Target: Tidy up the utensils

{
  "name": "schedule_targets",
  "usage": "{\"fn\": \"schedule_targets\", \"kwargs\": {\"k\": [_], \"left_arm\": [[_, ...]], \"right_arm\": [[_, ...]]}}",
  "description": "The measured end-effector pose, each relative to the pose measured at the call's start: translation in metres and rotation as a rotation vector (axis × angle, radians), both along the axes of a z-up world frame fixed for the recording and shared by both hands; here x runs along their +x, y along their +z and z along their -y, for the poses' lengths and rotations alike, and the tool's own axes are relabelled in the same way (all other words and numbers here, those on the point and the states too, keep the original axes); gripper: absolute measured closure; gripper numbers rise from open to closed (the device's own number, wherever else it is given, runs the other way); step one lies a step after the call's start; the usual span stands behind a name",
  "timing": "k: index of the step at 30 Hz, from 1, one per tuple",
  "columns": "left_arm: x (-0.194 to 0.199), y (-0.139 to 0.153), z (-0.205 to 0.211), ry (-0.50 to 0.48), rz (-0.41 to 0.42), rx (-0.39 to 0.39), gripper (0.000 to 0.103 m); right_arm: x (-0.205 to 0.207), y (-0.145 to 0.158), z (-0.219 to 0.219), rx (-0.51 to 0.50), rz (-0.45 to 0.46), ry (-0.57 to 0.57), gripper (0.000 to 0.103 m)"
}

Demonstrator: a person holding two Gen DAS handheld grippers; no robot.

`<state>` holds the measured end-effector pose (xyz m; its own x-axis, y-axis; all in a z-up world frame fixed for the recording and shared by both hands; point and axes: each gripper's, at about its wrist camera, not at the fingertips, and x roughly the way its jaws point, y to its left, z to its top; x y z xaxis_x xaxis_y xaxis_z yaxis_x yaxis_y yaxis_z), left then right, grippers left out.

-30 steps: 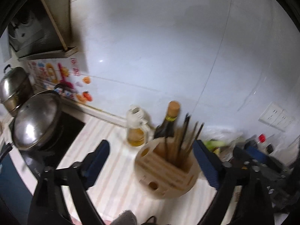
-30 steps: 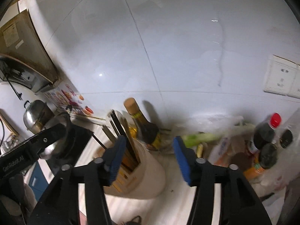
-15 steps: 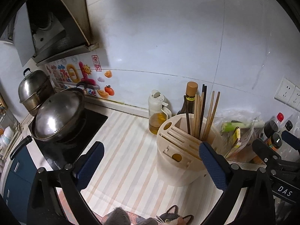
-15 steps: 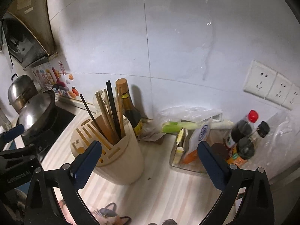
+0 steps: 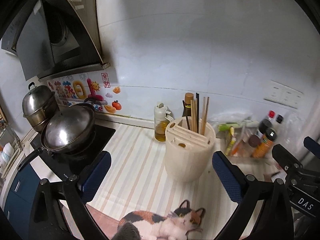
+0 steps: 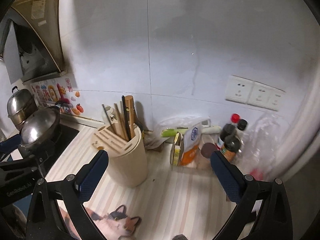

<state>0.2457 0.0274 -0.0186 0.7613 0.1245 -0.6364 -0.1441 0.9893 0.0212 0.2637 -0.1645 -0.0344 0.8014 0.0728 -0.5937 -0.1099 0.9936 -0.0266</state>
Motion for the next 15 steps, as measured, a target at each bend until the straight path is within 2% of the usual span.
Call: {"fn": "schedule_targets", "kwargs": {"k": [10,15], "left_arm": [[-0.123,0.026,-0.034,-0.094,0.062,0.000,0.000],[-0.168,0.039,-0.045,-0.120,0.071,0.001,0.000]], "right_arm": [[-0.150,0.028,-0.029,0.018,0.053,-0.142,0.000],[-0.220,0.047,-0.044,0.015,0.089,-0.182,0.000]]}}
